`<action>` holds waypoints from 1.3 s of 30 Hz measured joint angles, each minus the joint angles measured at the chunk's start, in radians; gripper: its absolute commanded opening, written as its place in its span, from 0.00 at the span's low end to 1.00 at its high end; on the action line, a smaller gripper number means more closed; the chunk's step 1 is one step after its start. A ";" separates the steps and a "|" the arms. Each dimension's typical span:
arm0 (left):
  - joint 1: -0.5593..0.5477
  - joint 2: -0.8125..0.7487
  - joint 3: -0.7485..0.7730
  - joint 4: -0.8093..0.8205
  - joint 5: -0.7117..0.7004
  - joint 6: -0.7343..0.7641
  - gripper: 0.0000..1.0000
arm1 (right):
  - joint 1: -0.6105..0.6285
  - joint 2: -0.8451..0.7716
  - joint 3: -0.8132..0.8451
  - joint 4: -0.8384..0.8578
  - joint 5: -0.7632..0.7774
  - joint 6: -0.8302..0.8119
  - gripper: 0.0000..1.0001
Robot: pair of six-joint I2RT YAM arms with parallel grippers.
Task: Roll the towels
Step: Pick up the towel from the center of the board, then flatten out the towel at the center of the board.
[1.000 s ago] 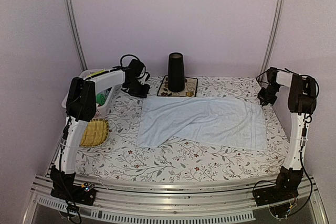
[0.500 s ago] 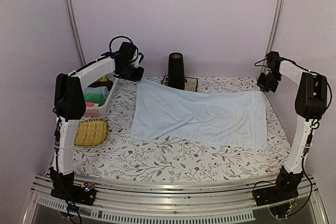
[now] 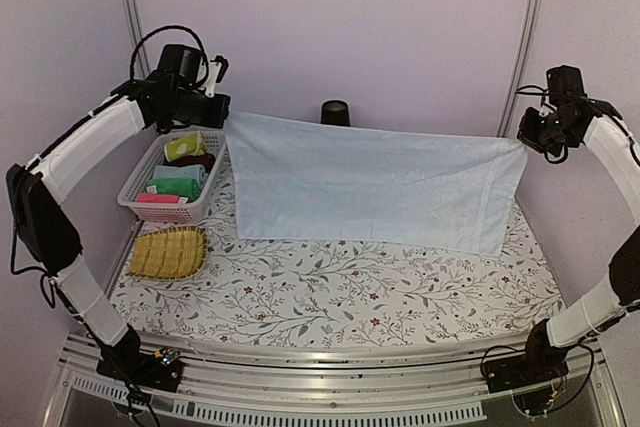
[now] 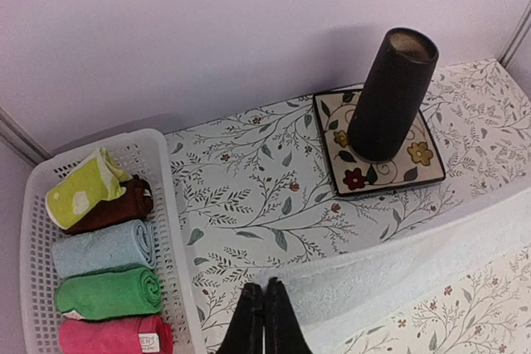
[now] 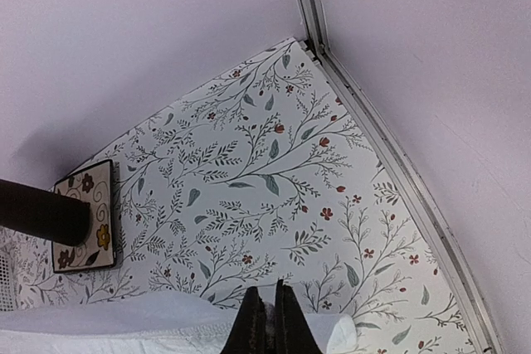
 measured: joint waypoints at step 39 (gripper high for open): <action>-0.035 0.257 -0.276 0.118 -0.125 0.017 0.00 | 0.044 0.306 -0.104 0.086 0.204 -0.092 0.02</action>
